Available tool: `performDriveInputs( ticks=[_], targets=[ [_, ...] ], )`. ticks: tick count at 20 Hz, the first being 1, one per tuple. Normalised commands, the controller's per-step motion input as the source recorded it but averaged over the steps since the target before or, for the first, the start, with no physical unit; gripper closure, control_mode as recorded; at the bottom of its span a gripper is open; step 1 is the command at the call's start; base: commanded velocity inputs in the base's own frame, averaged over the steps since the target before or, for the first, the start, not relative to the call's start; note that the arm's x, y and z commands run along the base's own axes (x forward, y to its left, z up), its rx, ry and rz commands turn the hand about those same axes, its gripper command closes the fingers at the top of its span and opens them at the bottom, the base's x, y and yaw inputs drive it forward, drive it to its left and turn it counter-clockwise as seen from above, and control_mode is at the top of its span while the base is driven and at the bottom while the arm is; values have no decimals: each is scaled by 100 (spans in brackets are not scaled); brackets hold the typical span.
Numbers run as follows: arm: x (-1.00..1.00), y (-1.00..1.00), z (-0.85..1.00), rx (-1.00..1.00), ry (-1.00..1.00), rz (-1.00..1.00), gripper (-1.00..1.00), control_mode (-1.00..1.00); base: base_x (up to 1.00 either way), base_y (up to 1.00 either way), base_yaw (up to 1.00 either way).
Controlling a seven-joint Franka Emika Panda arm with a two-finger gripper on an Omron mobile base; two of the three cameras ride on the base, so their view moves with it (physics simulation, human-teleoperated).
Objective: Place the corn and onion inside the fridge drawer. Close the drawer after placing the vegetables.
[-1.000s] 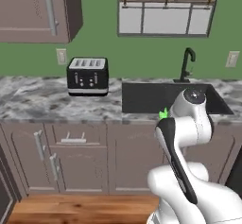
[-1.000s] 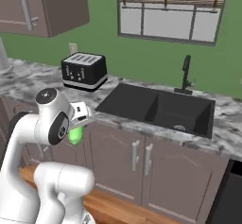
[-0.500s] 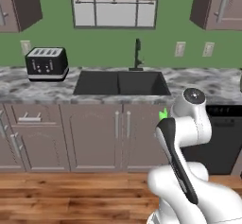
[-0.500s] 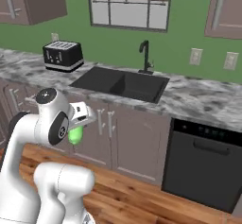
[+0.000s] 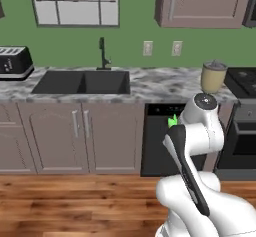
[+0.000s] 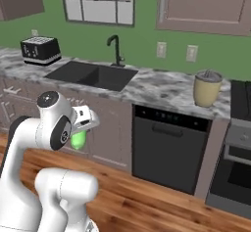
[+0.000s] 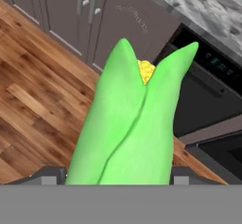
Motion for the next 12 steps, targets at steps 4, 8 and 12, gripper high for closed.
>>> performDriveInputs(
  ticks=[4,8,12],
  targets=[
    [0,0,0,0,0,0,100,100,-34,-100,-1],
    [0,0,0,0,0,0,100,100,-23,-100,-2],
    [0,0,0,0,0,0,100,100,-8,-100,-8]
  ],
)
